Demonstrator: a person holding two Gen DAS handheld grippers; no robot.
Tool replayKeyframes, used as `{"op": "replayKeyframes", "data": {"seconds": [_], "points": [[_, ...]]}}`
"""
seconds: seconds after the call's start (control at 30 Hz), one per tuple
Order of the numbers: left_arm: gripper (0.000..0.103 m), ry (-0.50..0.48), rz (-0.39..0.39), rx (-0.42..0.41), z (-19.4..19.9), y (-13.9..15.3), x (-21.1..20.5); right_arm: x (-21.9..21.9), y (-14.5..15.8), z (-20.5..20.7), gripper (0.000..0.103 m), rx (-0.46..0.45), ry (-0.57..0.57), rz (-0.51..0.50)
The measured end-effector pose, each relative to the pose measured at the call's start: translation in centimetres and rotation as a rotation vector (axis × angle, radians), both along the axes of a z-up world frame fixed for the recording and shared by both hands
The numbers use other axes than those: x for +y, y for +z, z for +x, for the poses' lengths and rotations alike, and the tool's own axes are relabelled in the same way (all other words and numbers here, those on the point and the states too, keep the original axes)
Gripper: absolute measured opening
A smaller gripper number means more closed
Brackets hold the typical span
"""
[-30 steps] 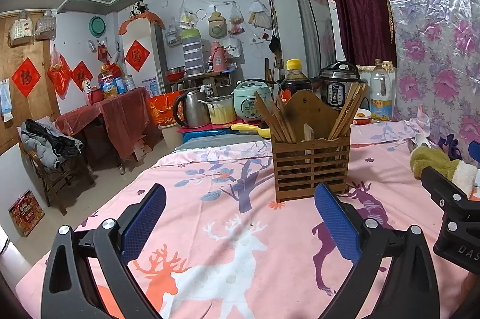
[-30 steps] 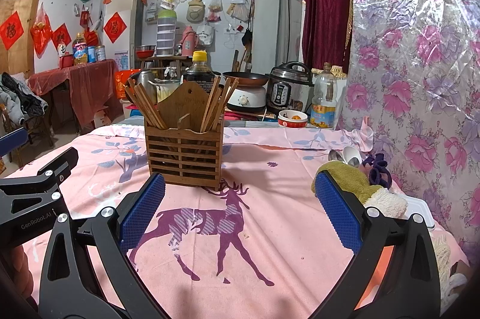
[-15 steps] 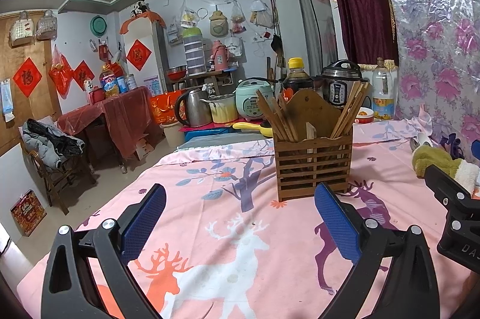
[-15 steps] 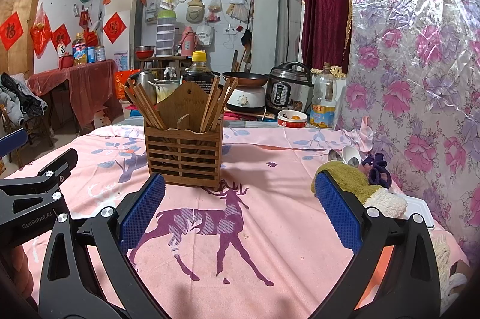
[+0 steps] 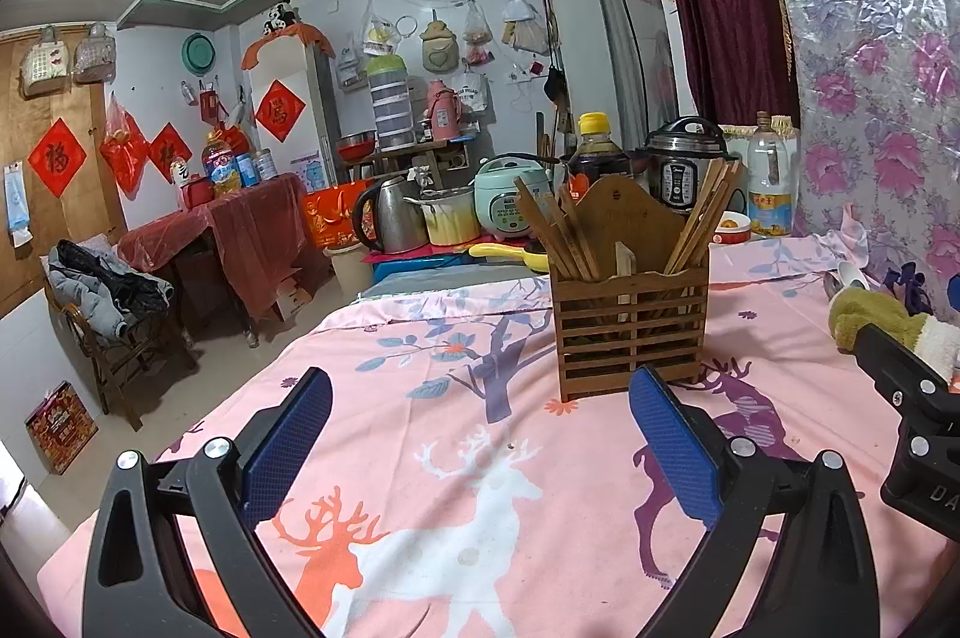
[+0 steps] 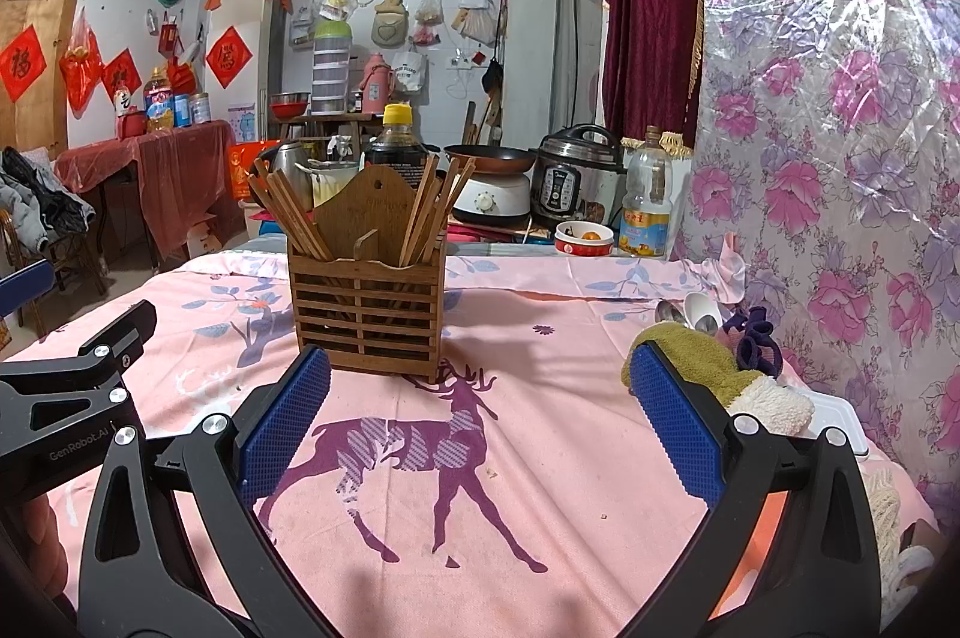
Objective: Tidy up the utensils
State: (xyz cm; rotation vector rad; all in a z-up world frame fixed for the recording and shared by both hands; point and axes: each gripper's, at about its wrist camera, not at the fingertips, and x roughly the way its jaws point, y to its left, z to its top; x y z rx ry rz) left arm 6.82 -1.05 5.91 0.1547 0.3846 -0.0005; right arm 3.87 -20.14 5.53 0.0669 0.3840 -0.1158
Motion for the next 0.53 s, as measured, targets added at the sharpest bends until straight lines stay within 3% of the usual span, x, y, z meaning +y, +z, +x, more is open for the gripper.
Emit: {"op": "replayKeyframes", "data": {"seconds": [0.53], "points": [[0.097, -0.001, -0.029, 0.016, 0.09, -0.60, 0.80, -0.02, -0.02, 0.00, 0.097, 0.000, 0.000, 0.001]]}}
